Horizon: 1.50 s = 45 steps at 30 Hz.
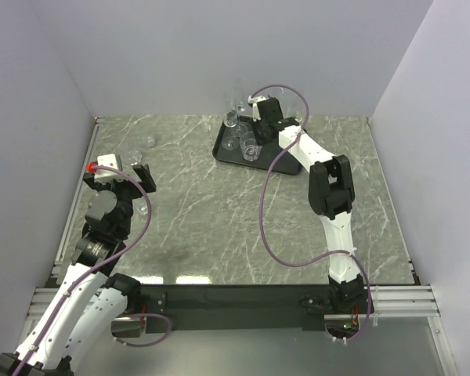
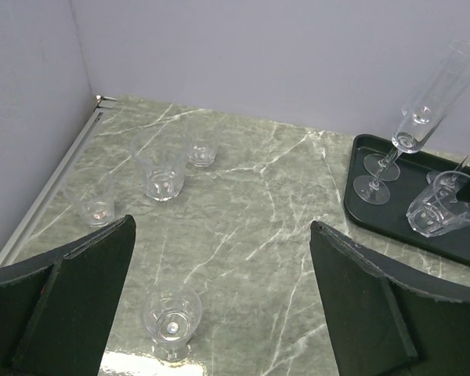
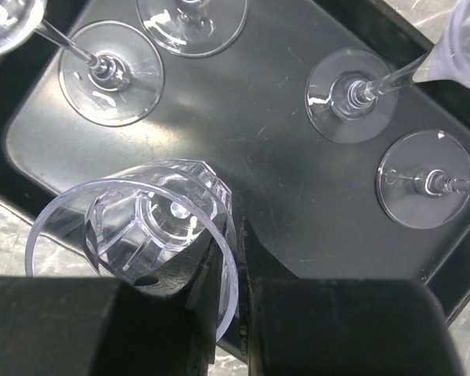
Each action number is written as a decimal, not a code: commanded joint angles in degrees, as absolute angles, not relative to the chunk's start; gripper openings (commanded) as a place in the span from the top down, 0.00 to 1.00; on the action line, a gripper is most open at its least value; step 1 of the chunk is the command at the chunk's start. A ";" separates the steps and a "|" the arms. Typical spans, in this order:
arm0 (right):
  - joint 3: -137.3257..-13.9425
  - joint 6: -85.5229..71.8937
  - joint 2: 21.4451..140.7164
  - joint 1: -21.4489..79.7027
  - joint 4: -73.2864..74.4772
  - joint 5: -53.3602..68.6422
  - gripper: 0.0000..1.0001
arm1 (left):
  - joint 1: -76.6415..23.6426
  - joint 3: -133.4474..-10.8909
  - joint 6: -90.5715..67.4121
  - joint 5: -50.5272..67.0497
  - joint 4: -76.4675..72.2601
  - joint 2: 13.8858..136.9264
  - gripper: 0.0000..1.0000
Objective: Place the glasses into the tray
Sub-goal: Place the glass into the tray
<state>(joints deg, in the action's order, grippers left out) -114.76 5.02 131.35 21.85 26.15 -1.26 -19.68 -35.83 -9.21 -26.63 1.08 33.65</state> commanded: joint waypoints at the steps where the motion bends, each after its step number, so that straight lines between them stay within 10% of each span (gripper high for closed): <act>1: -118.21 5.54 130.87 21.62 23.20 -2.72 0.84 | -19.51 -35.77 -8.44 -26.02 -1.32 33.92 0.00; 23: -115.42 7.91 126.48 21.53 20.49 -1.58 0.66 | -19.51 -35.68 -8.35 -26.02 -1.23 34.01 0.01; 39: -99.67 21.43 112.50 20.74 22.14 15.71 0.66 | -19.51 -35.77 -8.44 -25.75 -1.23 33.49 0.01; 45: -97.65 26.01 111.62 20.30 26.45 21.61 0.80 | -19.42 -35.77 -8.35 -25.75 -1.14 33.49 0.01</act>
<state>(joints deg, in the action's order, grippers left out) -98.63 21.32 113.91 20.95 23.77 16.27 -19.68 -35.83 -9.06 -26.59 1.08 33.95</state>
